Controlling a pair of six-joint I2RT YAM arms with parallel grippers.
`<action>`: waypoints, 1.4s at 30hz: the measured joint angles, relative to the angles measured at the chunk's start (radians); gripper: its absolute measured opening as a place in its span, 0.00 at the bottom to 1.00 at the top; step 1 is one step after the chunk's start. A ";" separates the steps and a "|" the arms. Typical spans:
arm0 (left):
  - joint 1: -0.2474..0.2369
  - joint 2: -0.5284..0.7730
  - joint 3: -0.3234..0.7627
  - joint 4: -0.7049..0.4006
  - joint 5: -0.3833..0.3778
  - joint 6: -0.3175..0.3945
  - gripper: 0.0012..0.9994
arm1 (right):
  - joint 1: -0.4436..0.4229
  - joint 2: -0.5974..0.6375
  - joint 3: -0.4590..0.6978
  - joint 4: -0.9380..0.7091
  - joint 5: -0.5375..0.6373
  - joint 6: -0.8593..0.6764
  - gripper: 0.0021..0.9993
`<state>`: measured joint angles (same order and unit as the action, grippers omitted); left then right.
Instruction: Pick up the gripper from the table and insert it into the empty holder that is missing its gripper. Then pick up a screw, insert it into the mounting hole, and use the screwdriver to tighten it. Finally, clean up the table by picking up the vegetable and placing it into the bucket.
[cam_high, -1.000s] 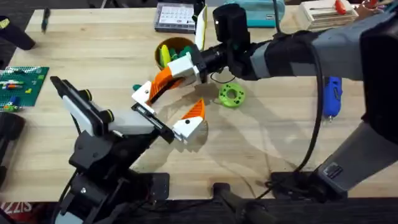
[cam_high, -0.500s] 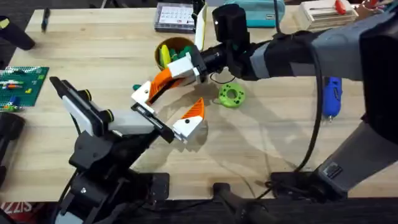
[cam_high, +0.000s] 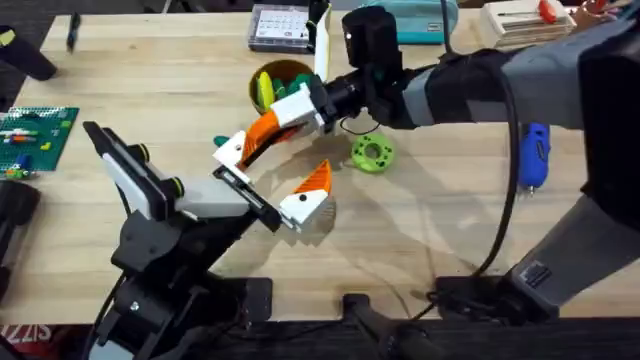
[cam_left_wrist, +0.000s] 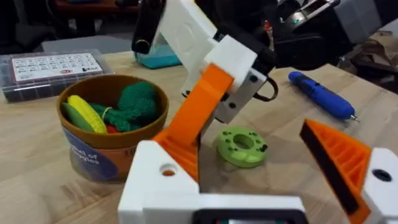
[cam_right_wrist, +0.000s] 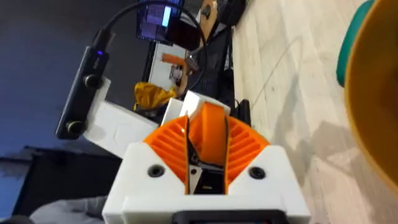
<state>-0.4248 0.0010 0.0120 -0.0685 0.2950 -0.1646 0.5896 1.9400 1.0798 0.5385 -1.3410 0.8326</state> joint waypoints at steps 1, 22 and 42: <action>0.000 0.000 0.000 0.000 0.001 0.000 0.99 | 0.000 0.000 0.000 0.000 -0.003 0.000 0.28; -0.003 0.000 0.000 0.000 0.027 -0.001 0.99 | -0.002 0.000 0.000 -0.008 -0.066 -0.003 0.99; -0.003 0.000 0.000 0.000 0.030 -0.001 0.99 | -0.090 -0.067 0.000 -0.014 0.068 0.001 0.99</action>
<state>-0.4278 0.0009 0.0120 -0.0685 0.3251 -0.1654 0.4998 1.8726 1.0794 0.5249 -1.2728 0.8338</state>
